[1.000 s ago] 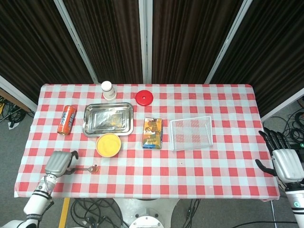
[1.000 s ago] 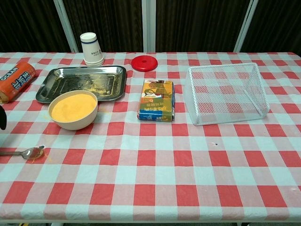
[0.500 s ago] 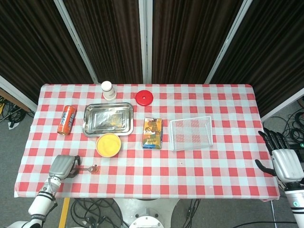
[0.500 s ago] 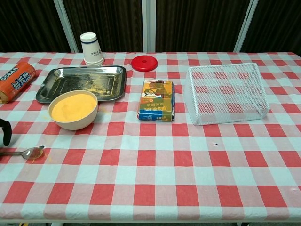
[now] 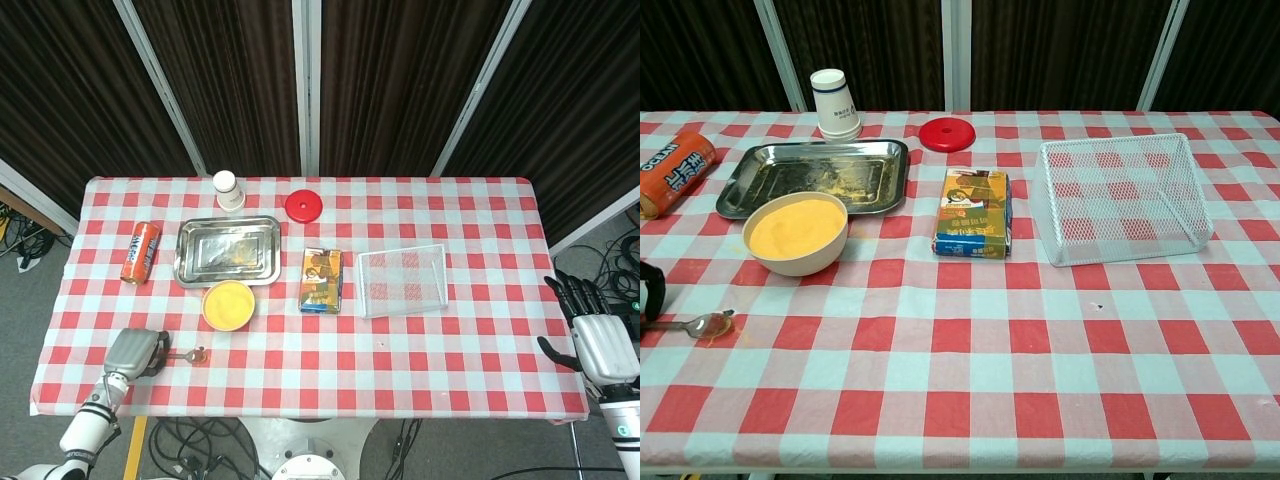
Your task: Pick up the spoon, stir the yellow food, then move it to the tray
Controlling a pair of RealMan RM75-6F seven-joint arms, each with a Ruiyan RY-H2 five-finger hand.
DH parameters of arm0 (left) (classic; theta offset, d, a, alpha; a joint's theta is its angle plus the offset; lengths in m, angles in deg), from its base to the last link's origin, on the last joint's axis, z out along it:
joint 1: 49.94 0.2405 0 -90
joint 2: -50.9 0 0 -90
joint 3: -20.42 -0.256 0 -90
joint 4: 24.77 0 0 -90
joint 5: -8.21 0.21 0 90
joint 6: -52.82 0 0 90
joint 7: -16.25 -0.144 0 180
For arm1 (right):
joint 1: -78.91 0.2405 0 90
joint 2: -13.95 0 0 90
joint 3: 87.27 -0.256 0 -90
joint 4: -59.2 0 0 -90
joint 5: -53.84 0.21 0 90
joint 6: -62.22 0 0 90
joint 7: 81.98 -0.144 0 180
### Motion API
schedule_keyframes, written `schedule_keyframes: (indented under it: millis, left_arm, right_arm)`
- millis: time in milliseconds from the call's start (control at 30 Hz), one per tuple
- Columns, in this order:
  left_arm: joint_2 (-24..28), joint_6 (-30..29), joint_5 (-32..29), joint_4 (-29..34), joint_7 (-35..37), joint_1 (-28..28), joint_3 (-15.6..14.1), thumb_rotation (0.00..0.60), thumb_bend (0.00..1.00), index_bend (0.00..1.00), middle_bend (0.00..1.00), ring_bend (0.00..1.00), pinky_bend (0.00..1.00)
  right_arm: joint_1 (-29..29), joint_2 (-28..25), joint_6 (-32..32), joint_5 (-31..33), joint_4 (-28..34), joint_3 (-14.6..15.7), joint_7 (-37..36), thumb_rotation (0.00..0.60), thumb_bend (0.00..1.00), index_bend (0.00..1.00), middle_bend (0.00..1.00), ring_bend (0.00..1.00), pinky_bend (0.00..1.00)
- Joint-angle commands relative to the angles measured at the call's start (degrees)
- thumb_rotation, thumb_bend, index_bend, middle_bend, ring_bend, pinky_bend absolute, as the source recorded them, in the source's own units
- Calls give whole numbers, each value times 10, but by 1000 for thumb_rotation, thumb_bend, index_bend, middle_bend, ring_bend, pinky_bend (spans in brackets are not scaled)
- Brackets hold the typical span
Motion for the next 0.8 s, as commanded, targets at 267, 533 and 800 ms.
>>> schedule_keyframes:
  millis: [267, 533, 800]
  left_arm:
    - [1, -6, 6, -3, 7, -2, -3, 600, 409, 636, 881, 878, 925]
    - [51, -21, 7, 38, -3, -22, 25, 600, 416, 639, 883, 878, 925]
    - [90, 22, -35, 83, -52, -96, 88, 600, 427, 638, 883, 878, 925]
  right_arm:
    - [-2, -1, -3, 0, 3, 0, 2, 600, 205, 0, 11, 0, 0]
    - [-6, -5, -14, -4, 4, -1, 0, 600, 205, 0, 11, 0, 0]
    - [-10, -8, -22, -6, 2, -1, -4, 600, 205, 0, 12, 0, 0]
